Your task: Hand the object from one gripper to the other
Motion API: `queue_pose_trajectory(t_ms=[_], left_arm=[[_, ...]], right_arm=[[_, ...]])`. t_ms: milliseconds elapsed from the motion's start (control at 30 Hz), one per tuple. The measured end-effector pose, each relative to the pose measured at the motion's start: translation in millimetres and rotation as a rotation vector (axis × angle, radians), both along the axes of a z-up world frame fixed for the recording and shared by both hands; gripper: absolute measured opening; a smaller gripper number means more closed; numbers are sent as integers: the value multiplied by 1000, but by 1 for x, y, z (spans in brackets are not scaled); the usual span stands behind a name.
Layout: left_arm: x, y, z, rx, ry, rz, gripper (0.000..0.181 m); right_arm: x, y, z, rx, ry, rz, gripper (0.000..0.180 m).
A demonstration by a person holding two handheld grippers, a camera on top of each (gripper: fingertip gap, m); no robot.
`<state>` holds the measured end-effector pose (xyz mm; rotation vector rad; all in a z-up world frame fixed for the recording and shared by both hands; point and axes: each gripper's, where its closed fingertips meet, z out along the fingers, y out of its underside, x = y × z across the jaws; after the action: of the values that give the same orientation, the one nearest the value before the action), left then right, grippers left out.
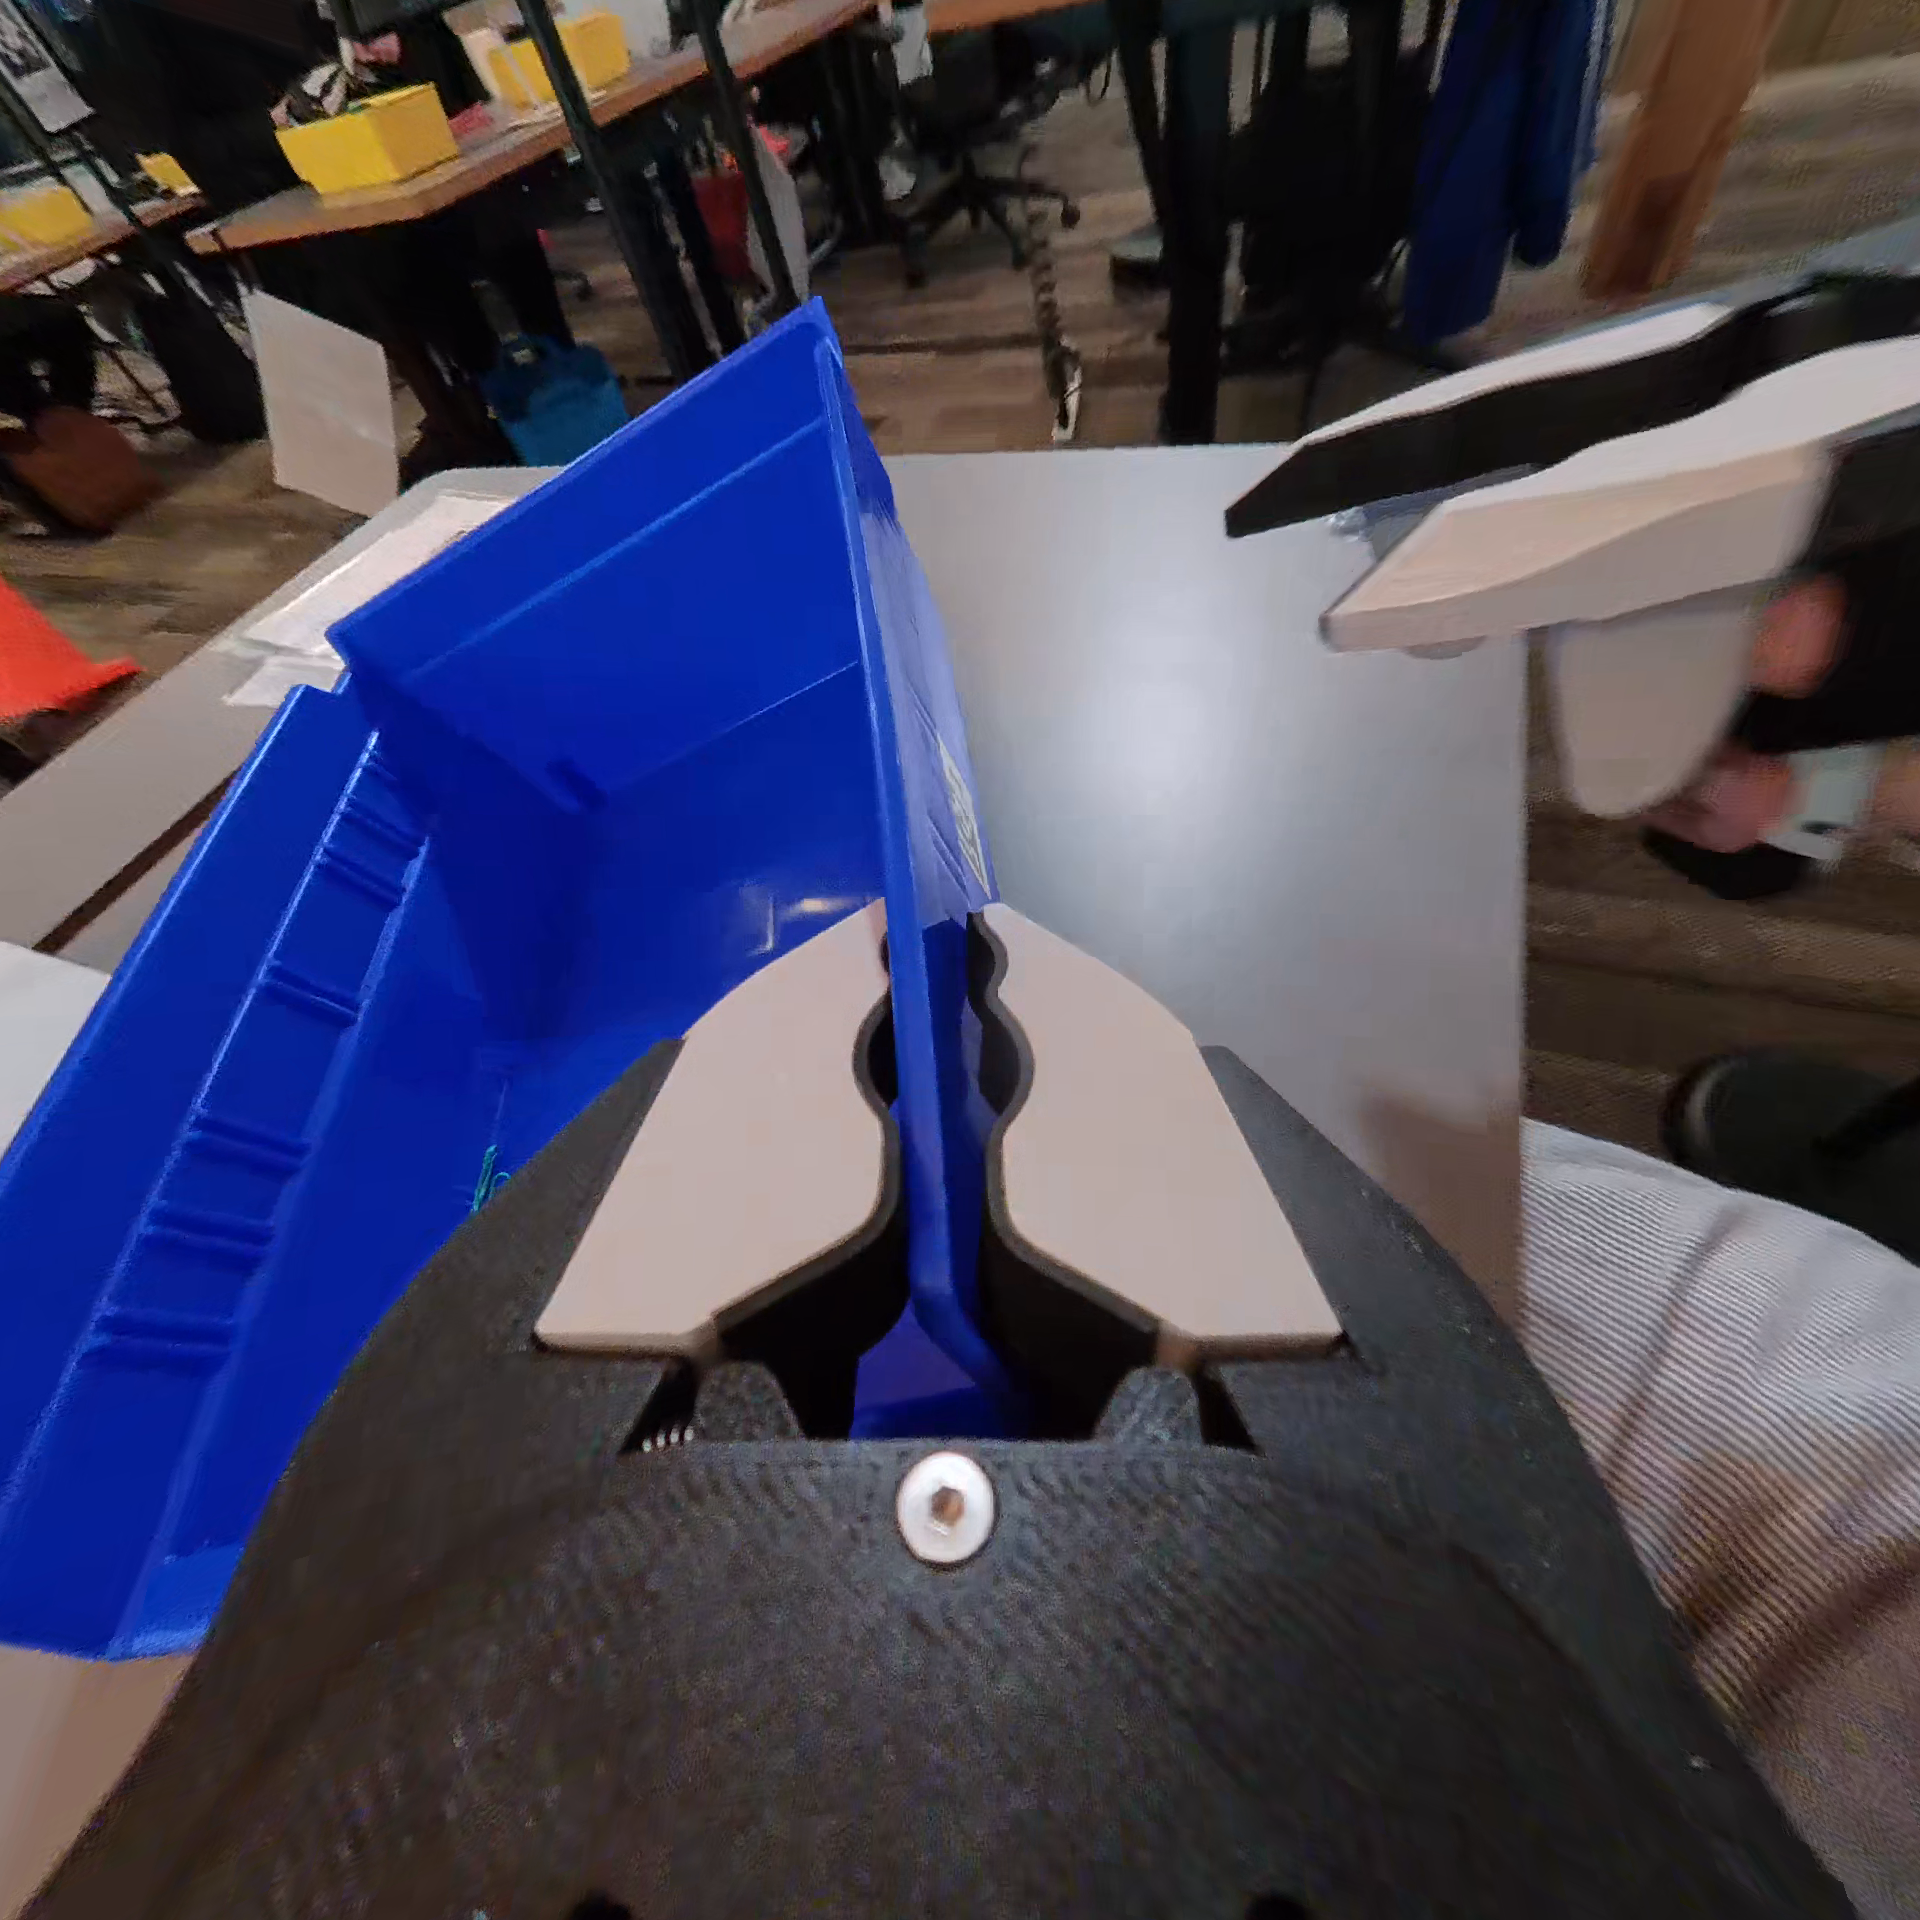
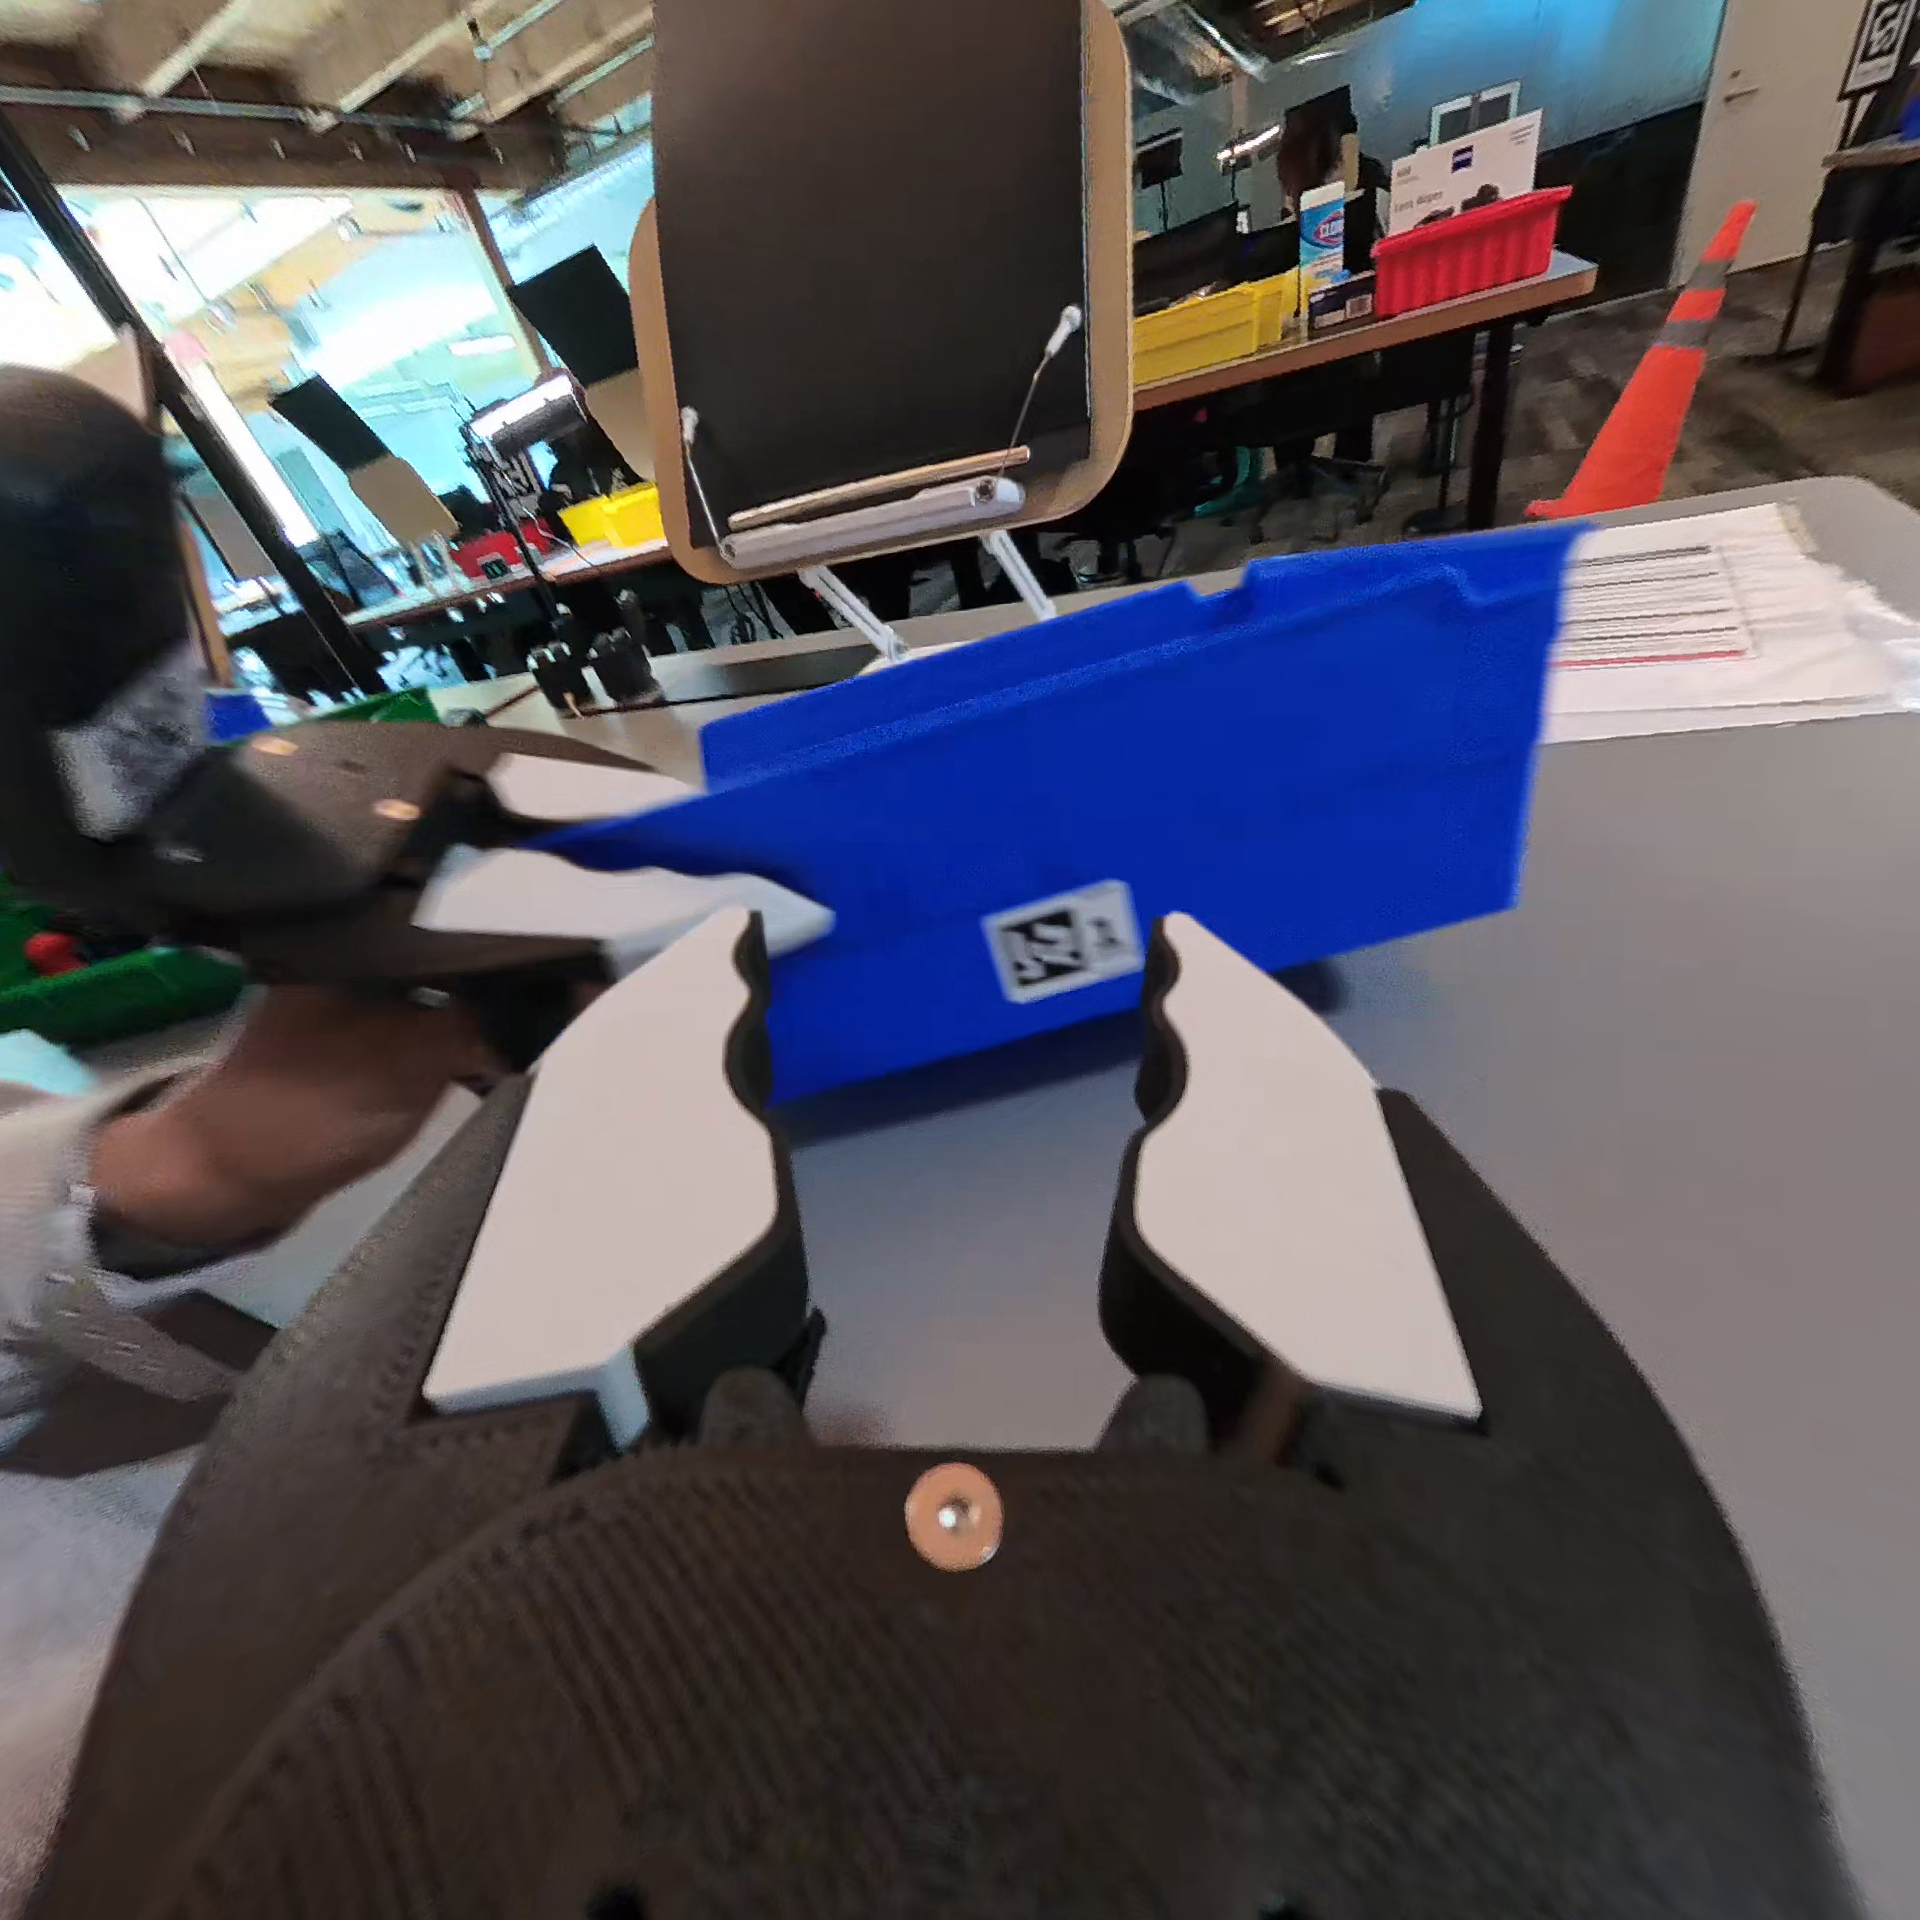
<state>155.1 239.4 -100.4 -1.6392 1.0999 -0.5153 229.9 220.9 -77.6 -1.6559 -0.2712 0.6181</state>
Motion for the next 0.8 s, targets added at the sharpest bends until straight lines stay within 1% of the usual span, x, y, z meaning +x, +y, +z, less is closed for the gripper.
queue_pose_trajectory(t_ms=[67, 133, 200, 267, 367, 433, 500, 567, 633, 667, 733, 800], left_arm=[[28, 14, -14, -30, 15, 13, 5], [55, 23, -23, -95, -33, 16, 8], [80, 25, -29, -174, -85, -19, 14], [100, 23, -32, -259, -141, -66, 24], [114, 11, -20, -399, -297, -164, 44], [106, 3, -10, -457, -369, -207, 56], [86, -3, -5, -481, -382, -229, 64], [57, -4, -4, -462, -354, -220, 66], [24, 2, -5, -414, -322, -180, 66], [8, 7, -7, -380, -316, -149, 65], [-21, 15, -4, -277, -352, -109, 65], [-46, 22, -3, -168, -402, -55, 62]], right_arm=[[3, 2, -1, -17, 40, 1, 76], [8, 4, -7, -54, 58, -14, 77], [15, 7, -8, -67, 91, -33, 78], [22, 8, -7, -71, 116, -56, 78], [33, 10, -7, -66, 127, -98, 81], [36, 10, -8, -63, 124, -117, 85], [39, 12, -15, -68, 76, -147, 93], [36, 16, -27, -84, 14, -168, 103], [21, 21, -34, -100, -7, -154, 111], [11, 24, -36, -102, -18, -142, 111], [-7, 32, -34, -87, -40, -129, 105], [-12, 42, -32, -62, -82, -175, 103]])
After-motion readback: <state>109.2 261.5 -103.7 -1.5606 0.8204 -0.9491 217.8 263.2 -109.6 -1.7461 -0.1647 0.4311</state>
